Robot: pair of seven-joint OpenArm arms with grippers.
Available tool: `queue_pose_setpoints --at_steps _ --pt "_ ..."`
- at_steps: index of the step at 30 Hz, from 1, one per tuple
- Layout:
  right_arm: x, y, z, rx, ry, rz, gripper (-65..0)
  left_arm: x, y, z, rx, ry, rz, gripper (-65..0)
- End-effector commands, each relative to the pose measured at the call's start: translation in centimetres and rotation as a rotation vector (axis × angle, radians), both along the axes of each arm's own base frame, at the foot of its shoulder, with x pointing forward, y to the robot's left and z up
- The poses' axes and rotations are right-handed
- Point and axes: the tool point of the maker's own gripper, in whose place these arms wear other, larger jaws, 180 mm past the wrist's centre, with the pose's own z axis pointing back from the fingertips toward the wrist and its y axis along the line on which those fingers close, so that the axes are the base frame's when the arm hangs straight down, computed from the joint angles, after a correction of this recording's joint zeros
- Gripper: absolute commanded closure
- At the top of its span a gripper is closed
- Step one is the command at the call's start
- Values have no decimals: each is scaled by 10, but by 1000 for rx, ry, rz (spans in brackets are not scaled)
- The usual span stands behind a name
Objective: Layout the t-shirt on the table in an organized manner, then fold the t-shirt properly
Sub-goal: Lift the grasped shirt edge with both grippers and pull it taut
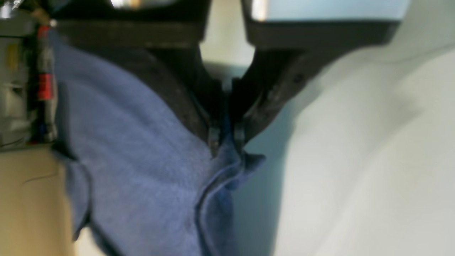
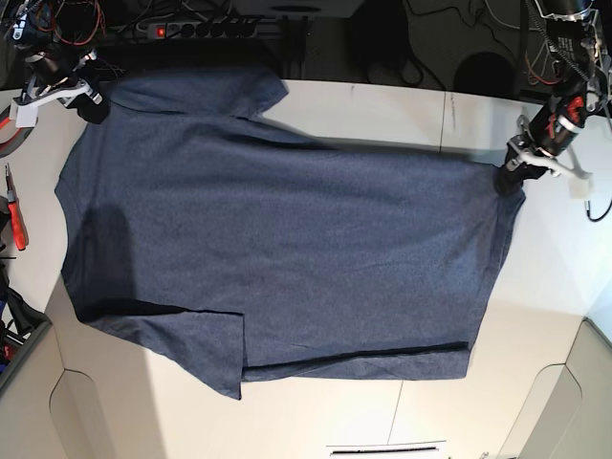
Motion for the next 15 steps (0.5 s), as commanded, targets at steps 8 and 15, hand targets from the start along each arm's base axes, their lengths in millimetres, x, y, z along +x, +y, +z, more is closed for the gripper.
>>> queue_pose_setpoints --at_steps 8,15 --pt "5 -4 31 -75 -55 61 0 -23 15 25 -118 -69 24 0" --pt "1 0 36 -76 -47 87 0 -56 10 16 -184 -15 29 0"
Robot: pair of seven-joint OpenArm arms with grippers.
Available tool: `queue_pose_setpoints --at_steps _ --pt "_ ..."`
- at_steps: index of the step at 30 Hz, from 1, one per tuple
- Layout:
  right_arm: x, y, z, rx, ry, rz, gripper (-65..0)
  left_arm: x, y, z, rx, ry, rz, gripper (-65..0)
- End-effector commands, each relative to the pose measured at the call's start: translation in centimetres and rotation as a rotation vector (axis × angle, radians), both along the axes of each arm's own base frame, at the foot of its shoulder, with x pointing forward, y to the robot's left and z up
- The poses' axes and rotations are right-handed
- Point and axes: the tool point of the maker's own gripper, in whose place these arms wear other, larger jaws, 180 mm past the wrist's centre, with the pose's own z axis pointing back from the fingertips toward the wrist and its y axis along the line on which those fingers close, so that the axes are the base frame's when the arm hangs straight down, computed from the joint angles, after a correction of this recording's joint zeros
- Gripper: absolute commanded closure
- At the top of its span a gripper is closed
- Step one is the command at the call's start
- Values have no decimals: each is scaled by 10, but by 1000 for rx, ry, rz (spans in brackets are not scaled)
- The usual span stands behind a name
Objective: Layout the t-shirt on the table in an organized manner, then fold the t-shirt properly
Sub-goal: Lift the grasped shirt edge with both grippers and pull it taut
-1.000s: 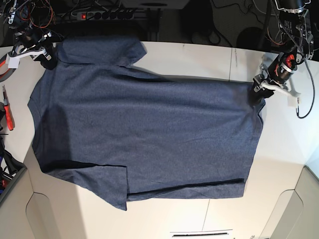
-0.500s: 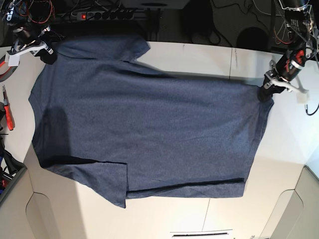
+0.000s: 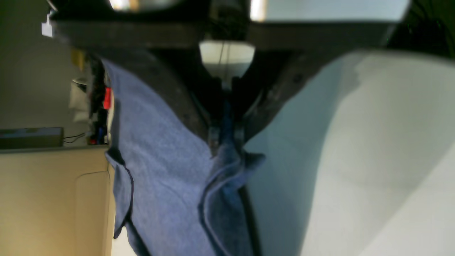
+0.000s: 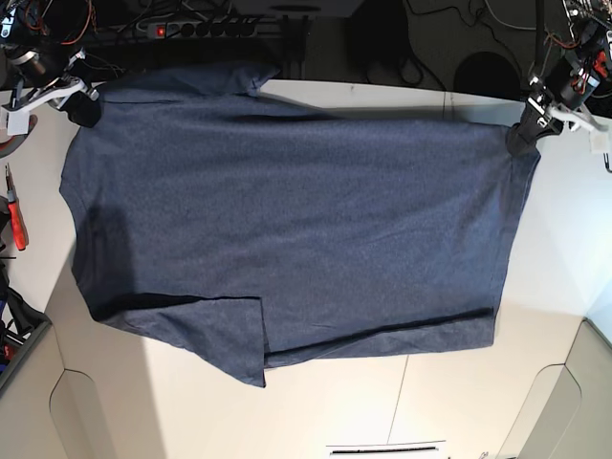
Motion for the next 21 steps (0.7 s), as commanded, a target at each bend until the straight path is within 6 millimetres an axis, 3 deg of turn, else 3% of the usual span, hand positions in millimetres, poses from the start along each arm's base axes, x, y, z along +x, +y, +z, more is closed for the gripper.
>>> queue_pose_setpoints --at_steps 1,15,21 --pt "0 -3 9 -9 -27 6 0 4 5 12 6 -42 -8 0" --pt "-35 0 18 -55 27 49 0 -6 -8 14 -67 -17 -68 0" --pt "-55 3 22 -61 59 66 0 -12 12 26 -74 -46 -12 0"
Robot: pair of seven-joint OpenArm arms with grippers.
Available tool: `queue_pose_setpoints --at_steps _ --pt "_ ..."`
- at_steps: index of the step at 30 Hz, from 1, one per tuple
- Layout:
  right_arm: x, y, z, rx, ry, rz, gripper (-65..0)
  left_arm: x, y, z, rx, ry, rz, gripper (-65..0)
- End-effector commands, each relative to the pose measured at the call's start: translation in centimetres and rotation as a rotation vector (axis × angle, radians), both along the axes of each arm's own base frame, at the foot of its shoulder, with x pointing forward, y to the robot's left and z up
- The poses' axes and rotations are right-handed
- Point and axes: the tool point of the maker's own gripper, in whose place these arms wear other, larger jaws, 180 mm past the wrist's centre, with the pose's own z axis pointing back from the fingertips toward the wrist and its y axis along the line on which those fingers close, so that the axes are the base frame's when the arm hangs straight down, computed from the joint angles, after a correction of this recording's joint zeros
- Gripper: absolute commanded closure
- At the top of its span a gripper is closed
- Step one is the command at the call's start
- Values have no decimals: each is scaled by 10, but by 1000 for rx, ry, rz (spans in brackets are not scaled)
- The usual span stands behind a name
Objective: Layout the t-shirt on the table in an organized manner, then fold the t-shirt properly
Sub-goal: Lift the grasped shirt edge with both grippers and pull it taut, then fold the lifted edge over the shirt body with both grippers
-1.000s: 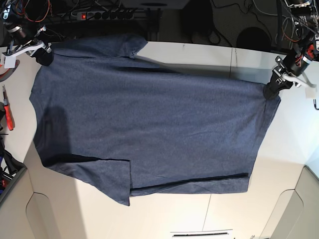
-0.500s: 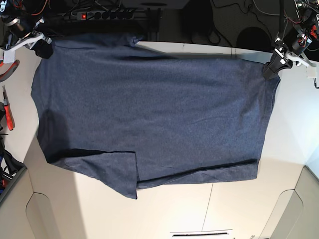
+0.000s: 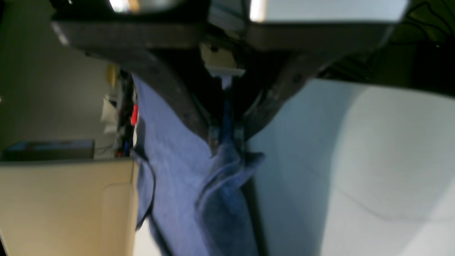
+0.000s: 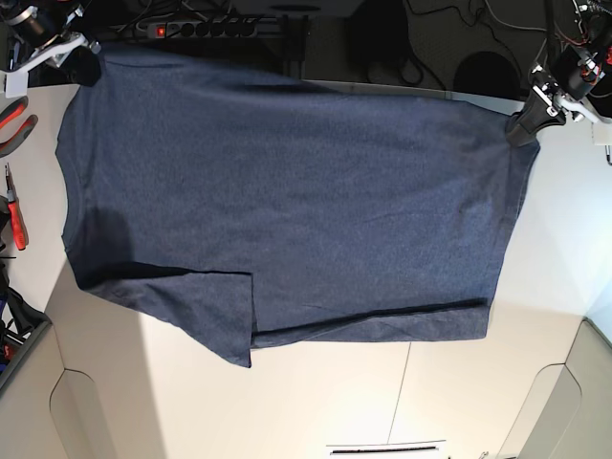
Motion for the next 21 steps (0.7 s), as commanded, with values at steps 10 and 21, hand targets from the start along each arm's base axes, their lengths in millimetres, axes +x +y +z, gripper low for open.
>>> queue_pose_setpoints --at_steps 10,21 --pt "-4 1 12 2 -21 16 0 -28 20 6 36 30 4 0" --pt "36 7 29 52 -156 9 0 5 27 21 45 -71 52 0"
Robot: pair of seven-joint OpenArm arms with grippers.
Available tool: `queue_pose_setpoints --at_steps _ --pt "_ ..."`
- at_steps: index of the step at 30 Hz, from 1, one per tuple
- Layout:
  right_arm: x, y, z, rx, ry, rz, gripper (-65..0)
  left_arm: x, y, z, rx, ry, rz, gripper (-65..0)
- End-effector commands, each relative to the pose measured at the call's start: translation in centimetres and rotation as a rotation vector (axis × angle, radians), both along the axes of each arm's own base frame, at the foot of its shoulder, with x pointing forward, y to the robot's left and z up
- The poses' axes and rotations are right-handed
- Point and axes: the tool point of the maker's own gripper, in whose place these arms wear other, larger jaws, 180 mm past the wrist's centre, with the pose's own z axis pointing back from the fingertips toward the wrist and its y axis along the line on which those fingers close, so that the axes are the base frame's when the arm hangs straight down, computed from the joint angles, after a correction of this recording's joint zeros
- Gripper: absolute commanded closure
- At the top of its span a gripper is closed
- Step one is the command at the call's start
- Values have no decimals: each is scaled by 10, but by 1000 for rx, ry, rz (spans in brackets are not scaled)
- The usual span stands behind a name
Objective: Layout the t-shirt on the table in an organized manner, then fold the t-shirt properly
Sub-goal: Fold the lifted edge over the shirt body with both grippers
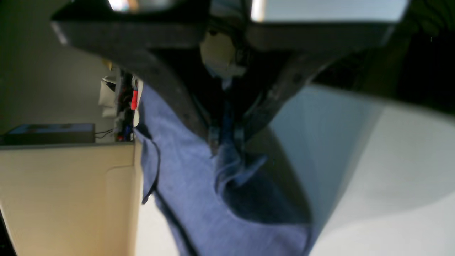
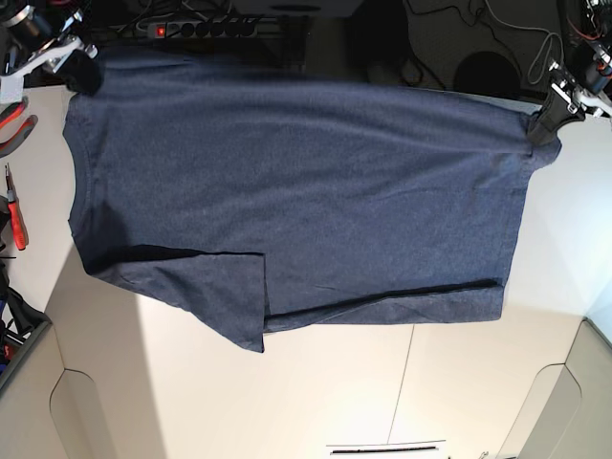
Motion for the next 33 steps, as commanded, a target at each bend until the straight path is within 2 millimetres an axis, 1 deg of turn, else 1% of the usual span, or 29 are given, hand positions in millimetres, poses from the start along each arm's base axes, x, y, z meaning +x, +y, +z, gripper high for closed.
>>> queue_pose_setpoints --at_steps 1,5,8,11,15,18,20,23,26,30,33 --pt "13 -3 12 -12 -58 2 0 7 9 14 24 -53 5 0" --pt "45 -6 22 -43 -130 7 0 21 9 20 25 -89 6 0" --pt "68 -9 29 -77 -175 12 0 34 14 24 49 -114 24 0" --pt "86 -14 34 -137 -206 11 0 44 20 23 98 -117 42 0" --pt "112 -29 46 -230 -267 -24 0 54 23 22 142 -113 41 0" --pt "128 -33 53 -258 -292 -28 0 58 25 23 155 -124 53 0" --pt "136 -33 55 -251 -304 -31 0 59 24 20 171 -113 46 0" --pt "141 -30 46 -226 -290 -29 0 62 17 14 189 -99 21 0" --pt "143 -24 26 -210 -245 -15 0 70 3 5 220 -83 -28 0" --pt "141 -15 0 -191 -199 -1 0 81 -17 -4 252 -71 -101 0" --pt "141 -10 -11 -173 -190 -1 0 89 -25 -6 278 -71 -138 0"
